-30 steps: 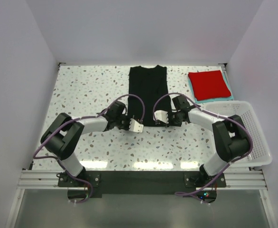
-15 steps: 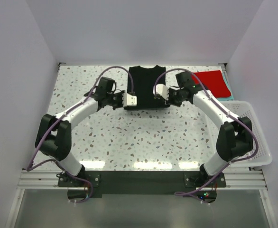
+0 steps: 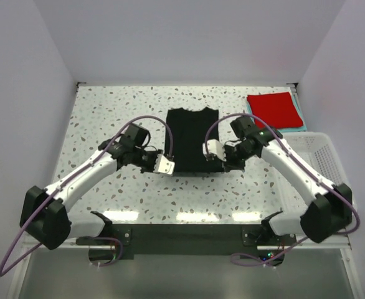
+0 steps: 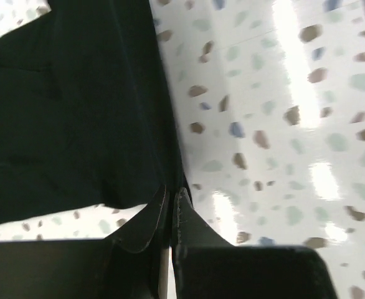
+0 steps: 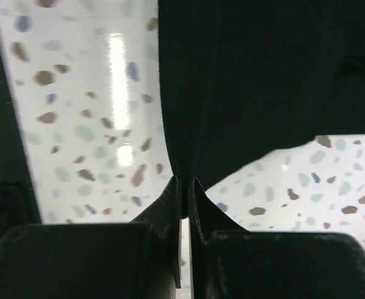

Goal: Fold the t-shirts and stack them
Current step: Fold the tshirt

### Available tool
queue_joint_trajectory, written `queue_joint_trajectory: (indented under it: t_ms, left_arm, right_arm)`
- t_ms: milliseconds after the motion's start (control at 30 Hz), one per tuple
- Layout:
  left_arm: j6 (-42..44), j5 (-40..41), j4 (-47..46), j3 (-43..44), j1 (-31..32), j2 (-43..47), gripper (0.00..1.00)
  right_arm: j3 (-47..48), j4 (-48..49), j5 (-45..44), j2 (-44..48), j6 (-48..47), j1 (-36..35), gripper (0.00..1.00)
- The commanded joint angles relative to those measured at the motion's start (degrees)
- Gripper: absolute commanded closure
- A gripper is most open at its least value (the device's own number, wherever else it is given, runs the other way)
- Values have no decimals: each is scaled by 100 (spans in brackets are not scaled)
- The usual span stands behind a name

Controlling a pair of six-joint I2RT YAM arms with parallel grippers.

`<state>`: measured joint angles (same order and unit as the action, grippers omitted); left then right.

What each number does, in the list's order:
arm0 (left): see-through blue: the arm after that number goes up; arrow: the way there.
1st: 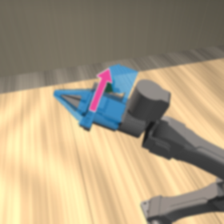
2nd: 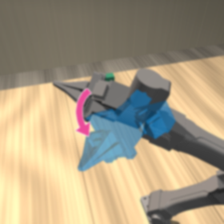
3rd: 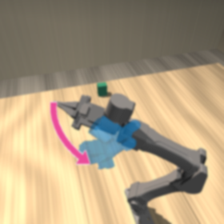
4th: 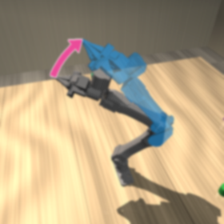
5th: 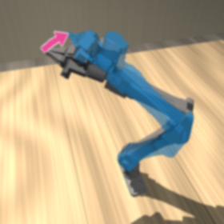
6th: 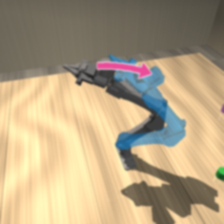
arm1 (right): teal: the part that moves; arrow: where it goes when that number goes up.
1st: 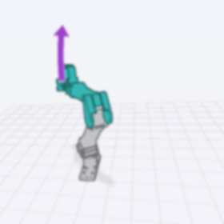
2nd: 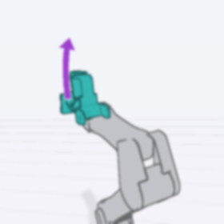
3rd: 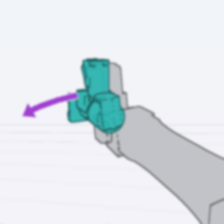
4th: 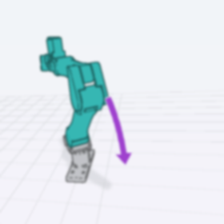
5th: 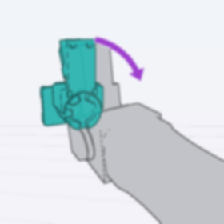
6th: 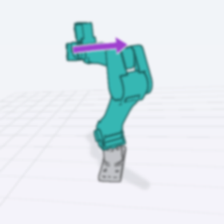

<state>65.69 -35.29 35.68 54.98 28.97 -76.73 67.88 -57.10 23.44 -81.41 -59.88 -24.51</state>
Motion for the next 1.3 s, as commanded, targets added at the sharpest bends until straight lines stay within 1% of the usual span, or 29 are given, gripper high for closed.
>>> queue_joint_trajectory:
  t_ms: [0,33,100,200,267,300,333,367,400,433,467,567,667,733,767,800,833,900,967,1067,1100,1133,1200,1233,1267]
  left_arm:
    - [190,-592,1351,-189,91,728,100]
    - [24,-715,1371,-277,100,973,100]
    - [-196,-743,1197,-286,100,1124,100]
    - [-504,-664,968,47,82,933,100]
    - [-706,-567,906,556,56,459,100]
    - [-759,-558,845,740,-48,274,100]
    - [-812,-593,792,1073,-119,-102,100]
    - [-908,-611,748,1241,-189,-288,100]
    - [-926,-637,678,1408,-329,-490,100]
    - [-927,-689,686,1584,-426,-884,100]
    - [-892,-768,668,1908,-514,-1096,100]
    - [-856,-813,519,2446,-831,-1914,100]
    - [-847,-831,379,2999,-1103,-2784,100]
    - [-900,-804,247,3342,-1174,-3380,100]
    - [-1092,-735,125,3422,-1201,-3558,100]
    - [-1189,-725,-77,3510,-1244,-3725,100]
    - [-1295,-655,-114,3676,-1245,-4048,100]
    - [-1444,-602,-184,3774,-1245,-4427,100]
    - [-1629,-532,-158,3827,-1245,-4596,100]
    - [-1630,-462,-175,3433,-1245,-4588,100]
    - [-1647,-444,-210,3110,-1245,-4440,100]
    - [-1665,-435,-211,2967,-1236,-4343,100]
    - [-1674,-487,-71,2529,-1236,-4036,100]
    - [-1743,-575,-44,2335,-1236,-3904,100]
    - [-1744,-619,-9,2115,-1236,-3746,100]
  right_arm:
    - [-231,-1030,230,1089,28,-142,100]
    - [-196,-1118,344,1135,142,-133,100]
    - [-30,-1330,468,1092,204,-133,100]
    - [312,-1295,477,715,240,-54,100]
    - [541,-1260,652,241,100,279,100]
    - [795,-1268,705,74,12,402,100]
    - [919,-1286,740,-128,-67,525,100]
    - [1042,-1312,776,-478,-242,753,100]
    - [1304,-1295,759,-682,-287,842,100]
    - [1446,-1277,741,-858,-331,904,100]
    - [1587,-1242,732,-1216,-401,991,100]
    - [2114,-1076,767,-1745,-376,1071,100]
    - [2824,-874,758,-2719,-235,1089,100]
    - [3134,-803,750,-3186,-156,1106,100]
    - [3422,-724,741,-3389,-69,1115,100]
    - [3538,-645,741,-3826,2,1133,100]
    - [3635,-540,723,-3995,159,1150,100]
    - [3794,-346,706,-4338,266,1150,100]
    - [3751,-12,609,-4664,538,1150,100]
    - [3689,76,583,-4885,696,1107,100]
    - [3611,102,591,-4867,731,1098,100]
    - [3488,216,609,-4745,810,1072,100]
    - [2909,304,609,-4482,802,1002,100]
    - [2654,470,557,-4333,689,844,100]
    - [2086,576,513,-3931,671,756,100]
